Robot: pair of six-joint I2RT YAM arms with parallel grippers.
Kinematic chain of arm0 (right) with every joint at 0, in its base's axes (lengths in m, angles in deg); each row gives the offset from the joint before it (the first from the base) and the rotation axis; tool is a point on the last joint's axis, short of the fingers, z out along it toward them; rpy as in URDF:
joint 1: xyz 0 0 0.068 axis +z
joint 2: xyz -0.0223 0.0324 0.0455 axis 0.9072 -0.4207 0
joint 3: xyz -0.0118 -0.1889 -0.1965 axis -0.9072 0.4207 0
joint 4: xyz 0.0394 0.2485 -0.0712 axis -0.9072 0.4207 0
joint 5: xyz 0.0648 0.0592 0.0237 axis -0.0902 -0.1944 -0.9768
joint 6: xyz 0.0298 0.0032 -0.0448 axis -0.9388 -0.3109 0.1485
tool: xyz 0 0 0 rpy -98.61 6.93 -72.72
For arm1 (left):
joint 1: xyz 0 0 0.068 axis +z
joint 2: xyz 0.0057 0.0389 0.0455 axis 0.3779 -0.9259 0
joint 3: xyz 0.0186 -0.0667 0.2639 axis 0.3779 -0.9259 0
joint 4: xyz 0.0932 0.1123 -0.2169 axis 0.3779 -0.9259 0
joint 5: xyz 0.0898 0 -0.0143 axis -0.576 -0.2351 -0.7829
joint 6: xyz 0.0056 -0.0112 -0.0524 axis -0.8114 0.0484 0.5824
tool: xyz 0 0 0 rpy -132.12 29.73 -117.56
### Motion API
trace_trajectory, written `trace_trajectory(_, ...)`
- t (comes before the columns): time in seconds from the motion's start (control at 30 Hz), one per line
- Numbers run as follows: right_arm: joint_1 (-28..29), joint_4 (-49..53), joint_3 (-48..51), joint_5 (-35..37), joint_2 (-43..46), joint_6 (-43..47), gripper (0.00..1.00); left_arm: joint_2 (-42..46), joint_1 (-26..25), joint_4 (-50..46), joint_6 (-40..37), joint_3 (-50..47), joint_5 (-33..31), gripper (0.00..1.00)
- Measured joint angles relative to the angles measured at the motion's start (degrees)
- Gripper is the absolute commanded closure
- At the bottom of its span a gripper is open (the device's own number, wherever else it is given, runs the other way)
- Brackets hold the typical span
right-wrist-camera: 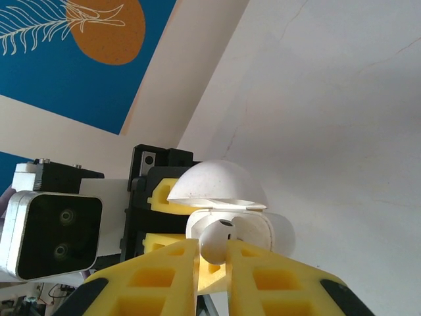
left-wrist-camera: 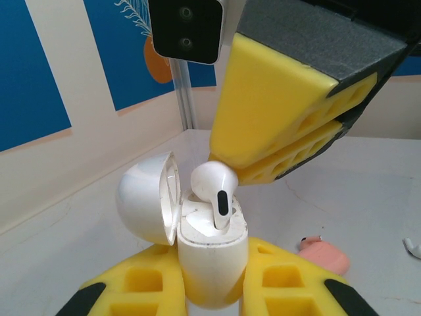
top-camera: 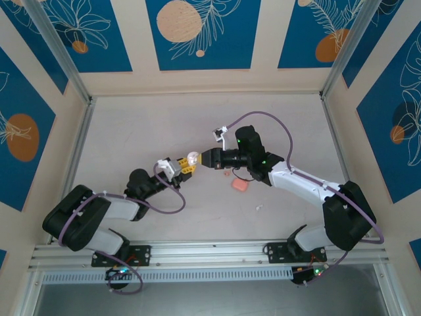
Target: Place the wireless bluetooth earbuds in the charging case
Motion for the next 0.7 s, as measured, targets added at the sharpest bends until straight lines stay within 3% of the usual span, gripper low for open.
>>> trace_trajectory(0.7, 0.0, 2.08, -1.73, -1.07, -0.76, 3.93, 0.84, 0.15, 0.0, -0.02, -0.02, -0.02, 0.26, 0.86)
